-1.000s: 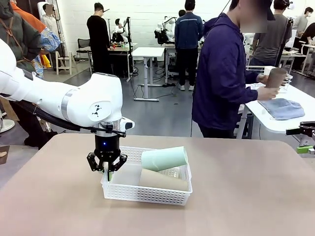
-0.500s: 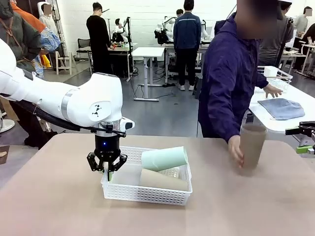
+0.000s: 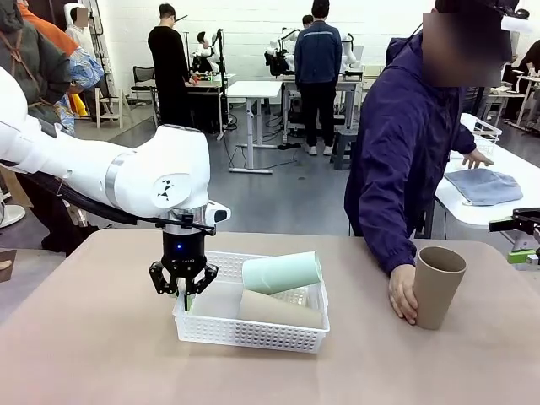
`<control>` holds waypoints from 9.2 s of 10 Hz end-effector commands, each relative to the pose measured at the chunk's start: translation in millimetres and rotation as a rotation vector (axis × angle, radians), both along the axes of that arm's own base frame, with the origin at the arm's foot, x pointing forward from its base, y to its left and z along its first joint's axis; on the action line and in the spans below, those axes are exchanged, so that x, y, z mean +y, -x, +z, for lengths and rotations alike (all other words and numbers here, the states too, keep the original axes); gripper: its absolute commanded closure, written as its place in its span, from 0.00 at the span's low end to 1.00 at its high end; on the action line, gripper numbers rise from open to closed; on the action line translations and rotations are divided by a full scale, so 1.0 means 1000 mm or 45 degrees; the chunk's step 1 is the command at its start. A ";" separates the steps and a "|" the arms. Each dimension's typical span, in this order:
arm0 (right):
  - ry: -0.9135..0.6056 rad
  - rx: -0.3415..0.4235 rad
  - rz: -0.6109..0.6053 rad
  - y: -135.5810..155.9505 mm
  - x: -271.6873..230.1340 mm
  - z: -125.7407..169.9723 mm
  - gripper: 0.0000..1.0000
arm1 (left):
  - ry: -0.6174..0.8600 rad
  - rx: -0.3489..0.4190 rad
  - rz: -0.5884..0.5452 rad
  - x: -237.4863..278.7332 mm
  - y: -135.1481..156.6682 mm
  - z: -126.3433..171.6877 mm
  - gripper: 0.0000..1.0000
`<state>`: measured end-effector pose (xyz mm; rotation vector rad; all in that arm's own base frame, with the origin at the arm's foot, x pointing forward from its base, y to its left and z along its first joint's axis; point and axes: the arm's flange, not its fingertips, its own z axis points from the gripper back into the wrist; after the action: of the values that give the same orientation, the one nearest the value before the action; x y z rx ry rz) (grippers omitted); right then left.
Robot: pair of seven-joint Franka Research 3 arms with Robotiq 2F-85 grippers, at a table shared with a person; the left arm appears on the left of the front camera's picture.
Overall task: Clean and organize the cups into the basket.
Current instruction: Pick up the Reusable plastic cup from the right side of the table and stack it inside the Organizing basket in the center of the table.
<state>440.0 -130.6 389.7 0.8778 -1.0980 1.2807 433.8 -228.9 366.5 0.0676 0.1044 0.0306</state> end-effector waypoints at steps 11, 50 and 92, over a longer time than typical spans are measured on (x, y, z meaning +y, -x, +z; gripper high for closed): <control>0.193 0.087 -0.028 -0.018 0.028 -0.117 0.00 | -0.006 -0.010 -0.005 0.000 0.000 0.003 1.00; 0.195 0.146 0.206 0.037 0.156 0.109 0.15 | -0.006 -0.010 -0.005 0.000 0.000 0.003 1.00; 1.550 0.114 0.367 -0.036 0.539 -0.003 0.00 | -0.006 -0.010 -0.005 0.000 0.000 0.003 1.00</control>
<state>482.0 408.1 393.6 0.1200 0.0344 1.7630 433.9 -227.7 365.5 0.0681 0.1064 0.0329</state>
